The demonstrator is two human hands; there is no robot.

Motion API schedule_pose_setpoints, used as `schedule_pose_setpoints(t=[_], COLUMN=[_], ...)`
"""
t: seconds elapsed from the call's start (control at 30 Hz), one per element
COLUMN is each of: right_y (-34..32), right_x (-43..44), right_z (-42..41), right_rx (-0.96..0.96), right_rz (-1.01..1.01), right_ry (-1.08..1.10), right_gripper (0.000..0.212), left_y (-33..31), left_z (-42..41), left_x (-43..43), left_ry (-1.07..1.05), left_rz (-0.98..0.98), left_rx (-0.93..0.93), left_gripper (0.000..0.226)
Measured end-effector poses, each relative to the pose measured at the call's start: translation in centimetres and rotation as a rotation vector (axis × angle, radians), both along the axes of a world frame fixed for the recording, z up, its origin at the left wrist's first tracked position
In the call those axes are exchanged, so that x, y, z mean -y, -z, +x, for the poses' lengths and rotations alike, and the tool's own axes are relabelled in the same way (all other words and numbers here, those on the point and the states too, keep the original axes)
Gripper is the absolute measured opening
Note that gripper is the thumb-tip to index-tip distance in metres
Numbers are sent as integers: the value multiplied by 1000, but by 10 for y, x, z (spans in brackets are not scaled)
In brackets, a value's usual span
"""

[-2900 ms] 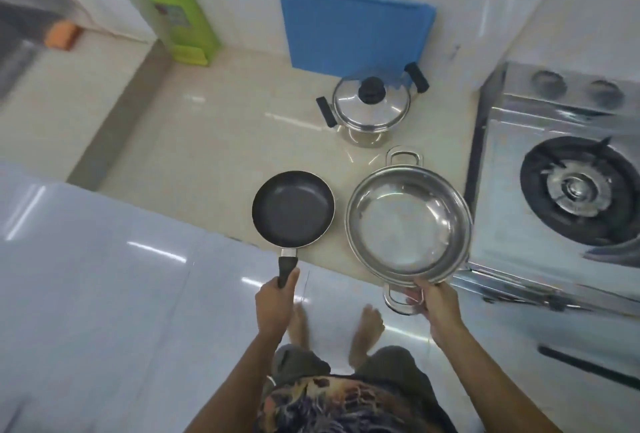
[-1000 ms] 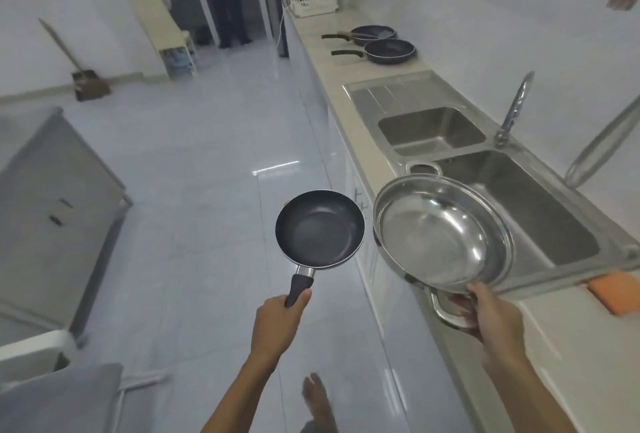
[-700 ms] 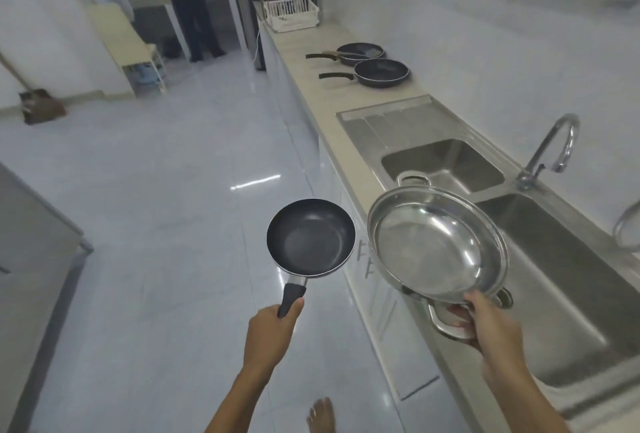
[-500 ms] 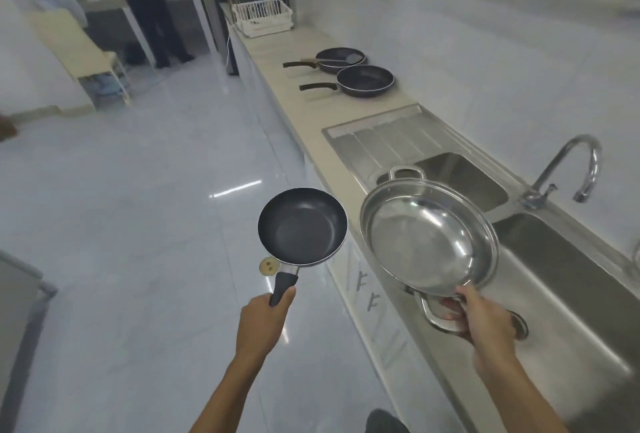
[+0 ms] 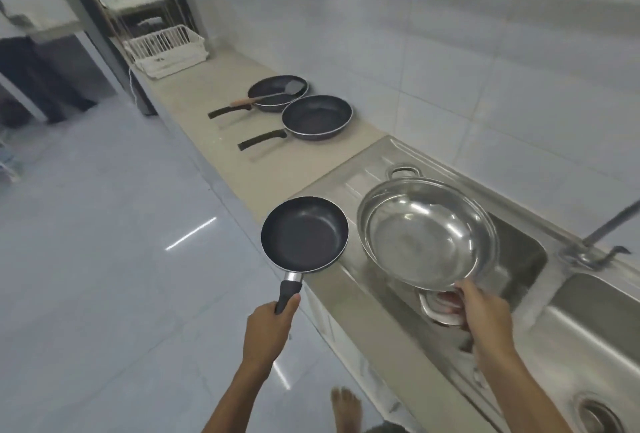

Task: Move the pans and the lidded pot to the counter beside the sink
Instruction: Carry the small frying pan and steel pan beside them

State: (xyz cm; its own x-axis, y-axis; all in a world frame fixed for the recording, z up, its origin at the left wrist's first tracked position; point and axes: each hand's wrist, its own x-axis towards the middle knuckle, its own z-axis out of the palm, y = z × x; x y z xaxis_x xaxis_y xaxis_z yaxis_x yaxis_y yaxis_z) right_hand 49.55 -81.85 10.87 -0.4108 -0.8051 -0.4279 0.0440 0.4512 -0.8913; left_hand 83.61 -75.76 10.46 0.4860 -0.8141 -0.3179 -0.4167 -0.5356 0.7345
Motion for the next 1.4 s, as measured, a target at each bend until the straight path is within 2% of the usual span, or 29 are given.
schedule_pose_setpoints(t=[0.17,0.37,0.57,0.93,1.4], right_y=[4,23,33,47,63], right_x=[76,140,183,221,256], right_z=[27,58,107,168,175], right_rx=[13,14,26,34,53], right_rz=[36,68,88,90,87], right_ry=[157,352,550,796,870], right_gripper=[25,42,25,16,20], left_y=[1,13,29,54,72], left_z=[36,56,77,99,94], left_x=[127,274,391,481,527], left_ry=[165,341,563,755,772], left_rz=[33,50,59,97,111], left_rx=[36,38,63,49,-67], left_gripper=[59,67,61,58,59])
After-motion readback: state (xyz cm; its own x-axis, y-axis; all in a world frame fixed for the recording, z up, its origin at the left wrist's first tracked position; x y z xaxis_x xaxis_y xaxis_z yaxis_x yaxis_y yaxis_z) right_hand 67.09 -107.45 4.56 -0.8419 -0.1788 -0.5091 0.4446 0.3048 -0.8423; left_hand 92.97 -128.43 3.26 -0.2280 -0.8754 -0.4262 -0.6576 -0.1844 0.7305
